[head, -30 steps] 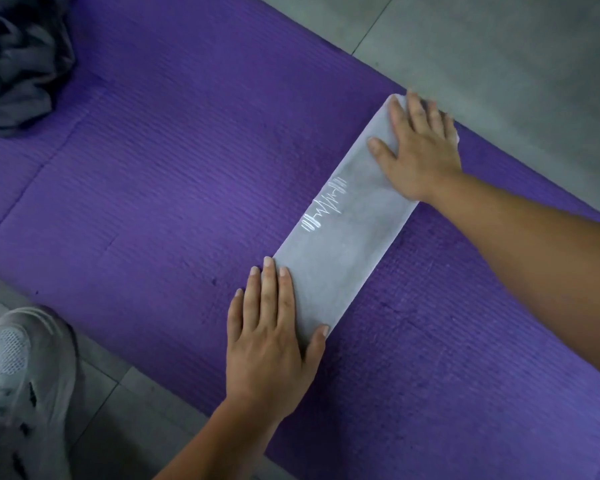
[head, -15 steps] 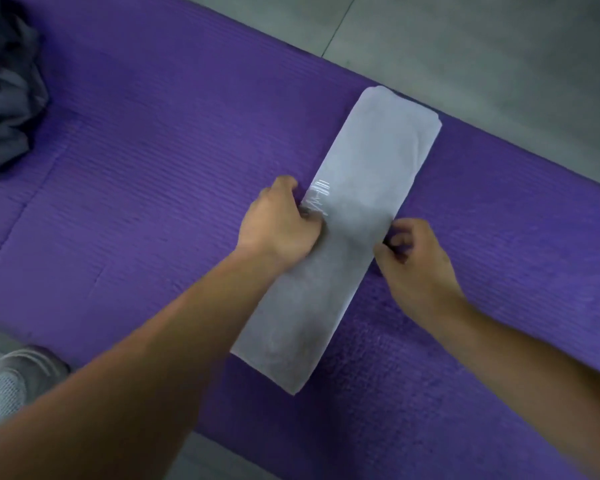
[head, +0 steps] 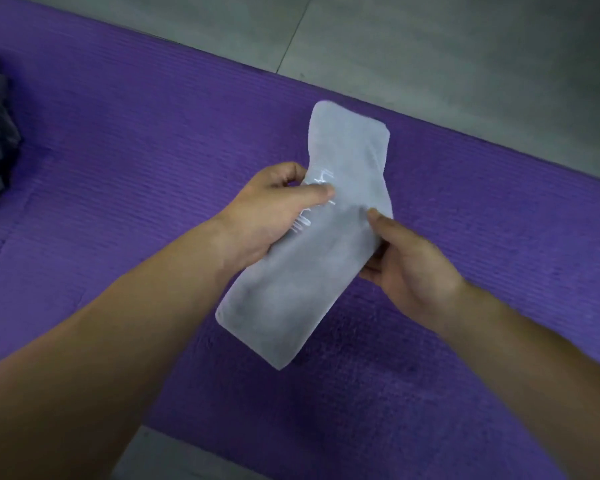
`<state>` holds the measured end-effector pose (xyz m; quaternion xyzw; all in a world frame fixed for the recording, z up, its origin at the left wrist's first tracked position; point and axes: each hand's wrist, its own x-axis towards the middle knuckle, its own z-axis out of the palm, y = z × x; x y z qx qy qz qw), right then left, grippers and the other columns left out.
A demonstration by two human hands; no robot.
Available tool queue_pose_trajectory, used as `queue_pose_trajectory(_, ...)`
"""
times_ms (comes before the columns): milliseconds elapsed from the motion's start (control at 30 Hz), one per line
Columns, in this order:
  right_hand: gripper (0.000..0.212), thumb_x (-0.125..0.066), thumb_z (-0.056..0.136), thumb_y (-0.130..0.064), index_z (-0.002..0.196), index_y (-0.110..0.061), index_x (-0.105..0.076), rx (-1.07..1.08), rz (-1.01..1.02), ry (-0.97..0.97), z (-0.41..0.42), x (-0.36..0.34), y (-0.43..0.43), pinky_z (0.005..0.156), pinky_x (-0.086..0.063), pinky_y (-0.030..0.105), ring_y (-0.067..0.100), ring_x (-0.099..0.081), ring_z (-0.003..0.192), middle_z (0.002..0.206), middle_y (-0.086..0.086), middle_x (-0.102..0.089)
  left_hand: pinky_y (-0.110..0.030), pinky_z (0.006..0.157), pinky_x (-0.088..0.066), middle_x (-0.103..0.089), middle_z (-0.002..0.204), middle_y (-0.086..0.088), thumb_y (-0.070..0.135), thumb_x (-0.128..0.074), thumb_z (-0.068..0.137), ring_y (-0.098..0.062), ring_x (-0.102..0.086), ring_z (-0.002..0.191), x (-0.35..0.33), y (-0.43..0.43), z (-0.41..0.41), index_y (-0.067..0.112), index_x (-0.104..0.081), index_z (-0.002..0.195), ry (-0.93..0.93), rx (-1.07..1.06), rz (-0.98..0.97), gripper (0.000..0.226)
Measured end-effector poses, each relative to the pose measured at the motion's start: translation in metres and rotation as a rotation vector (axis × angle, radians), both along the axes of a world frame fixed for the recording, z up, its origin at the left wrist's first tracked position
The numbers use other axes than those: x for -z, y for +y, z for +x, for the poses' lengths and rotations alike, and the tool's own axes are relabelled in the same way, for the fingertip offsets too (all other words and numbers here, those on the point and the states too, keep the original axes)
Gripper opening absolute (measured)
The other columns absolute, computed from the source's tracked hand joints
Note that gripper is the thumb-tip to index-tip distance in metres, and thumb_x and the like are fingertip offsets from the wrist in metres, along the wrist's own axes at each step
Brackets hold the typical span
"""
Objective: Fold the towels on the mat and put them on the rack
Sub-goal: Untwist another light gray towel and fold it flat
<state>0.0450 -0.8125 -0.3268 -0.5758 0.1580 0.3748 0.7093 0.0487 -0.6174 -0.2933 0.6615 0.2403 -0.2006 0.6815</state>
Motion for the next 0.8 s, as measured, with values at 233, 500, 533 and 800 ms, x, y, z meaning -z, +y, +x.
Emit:
queue_pose_trajectory(233,0.069,-0.07,0.087,-0.009,0.147,-0.024,-0.039,0.173,-0.078,-0.426,-0.005,-0.048,-0.03,0.097,-0.054,0.037,0.02,-0.069,0.113,0.117,0.006,-0.073,-0.019,0.069,-0.055,-0.073,0.084,0.019,0.025,-0.074,0.092,0.0,-0.07,0.073,-0.047,-0.026,-0.003,0.011,-0.052,0.111,-0.244,0.038,0.244,0.032)
queue_pose_trajectory(500,0.058,-0.087,0.072,-0.028,0.116,-0.052,-0.058,-0.189,-0.719,-0.879,-0.021,-0.081,-0.06,0.082,-0.044,0.002,-0.012,-0.063,0.096,0.106,-0.037,-0.064,-0.026,0.095,-0.046,-0.056,0.123,0.017,0.041,-0.087,0.07,-0.002,-0.053,0.107,-0.063,-0.03,-0.03,0.041,-0.039,0.142,-0.451,0.458,0.812,0.087)
queue_pose_trajectory(533,0.05,-0.085,0.073,-0.031,0.112,-0.05,-0.06,-0.205,-0.755,-0.925,-0.025,-0.085,-0.062,0.08,-0.041,-0.001,-0.015,-0.062,0.094,0.105,-0.039,-0.063,-0.028,0.091,-0.048,-0.058,0.114,0.019,0.048,-0.085,0.067,-0.001,-0.054,0.1,-0.065,-0.029,-0.031,0.042,-0.049,0.133,-0.488,0.46,0.847,0.075)
queue_pose_trajectory(800,0.045,-0.077,0.067,-0.064,0.103,-0.043,-0.062,-0.204,-0.492,-0.928,-0.025,-0.106,-0.085,0.088,-0.05,0.02,0.012,-0.061,0.113,0.113,-0.014,-0.061,-0.02,0.08,-0.052,-0.07,0.098,0.01,0.03,-0.088,0.074,-0.006,-0.068,0.094,-0.078,-0.03,-0.036,0.021,-0.064,0.103,-0.543,0.409,0.273,0.038)
